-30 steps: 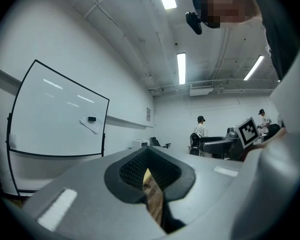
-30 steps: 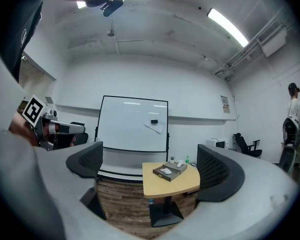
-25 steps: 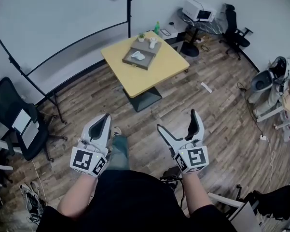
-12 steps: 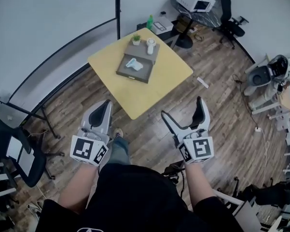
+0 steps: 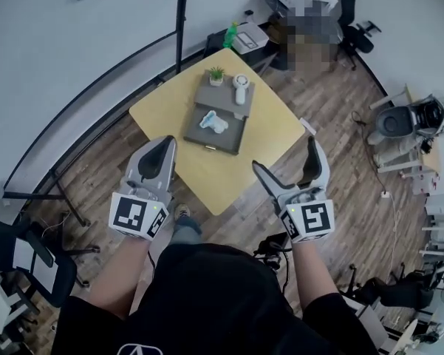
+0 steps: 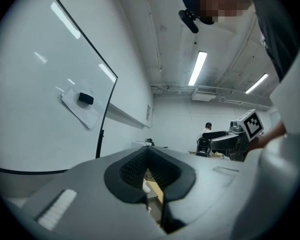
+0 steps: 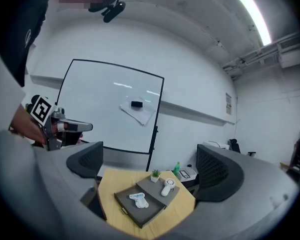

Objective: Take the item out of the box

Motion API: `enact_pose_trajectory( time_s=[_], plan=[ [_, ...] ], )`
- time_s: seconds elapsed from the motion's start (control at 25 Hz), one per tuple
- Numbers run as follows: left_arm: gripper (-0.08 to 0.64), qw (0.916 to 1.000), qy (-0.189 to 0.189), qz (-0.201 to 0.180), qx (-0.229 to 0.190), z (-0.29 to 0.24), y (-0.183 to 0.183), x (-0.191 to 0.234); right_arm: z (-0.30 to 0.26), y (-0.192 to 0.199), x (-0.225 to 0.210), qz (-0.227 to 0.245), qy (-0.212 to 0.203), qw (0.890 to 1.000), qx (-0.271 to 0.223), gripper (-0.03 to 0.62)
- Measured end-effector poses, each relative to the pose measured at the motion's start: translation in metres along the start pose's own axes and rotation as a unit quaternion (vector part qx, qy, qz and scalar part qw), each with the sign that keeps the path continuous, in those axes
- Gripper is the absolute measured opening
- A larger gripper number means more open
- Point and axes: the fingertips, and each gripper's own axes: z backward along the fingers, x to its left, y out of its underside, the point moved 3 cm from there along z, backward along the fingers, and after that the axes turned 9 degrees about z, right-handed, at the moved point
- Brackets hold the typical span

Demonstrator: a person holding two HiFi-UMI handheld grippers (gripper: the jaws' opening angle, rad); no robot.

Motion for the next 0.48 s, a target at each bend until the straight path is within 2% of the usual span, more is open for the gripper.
enact_pose_trajectory(
  time_s=[0.24,0.48],
  plan=[
    [0.000,0.9999,-0.012,0.003,0.009,-0.040,0.015,0.034,-0.059,0.024,-0.011,0.013,-0.035,0.999,0.025,0.594],
    [0.000,0.9988,-0.043,0.002,0.022,-0.061,0.014,0.026,-0.092,0.036,-0.030,0.016,-0.092,0.995,0.043,0.592]
  ],
)
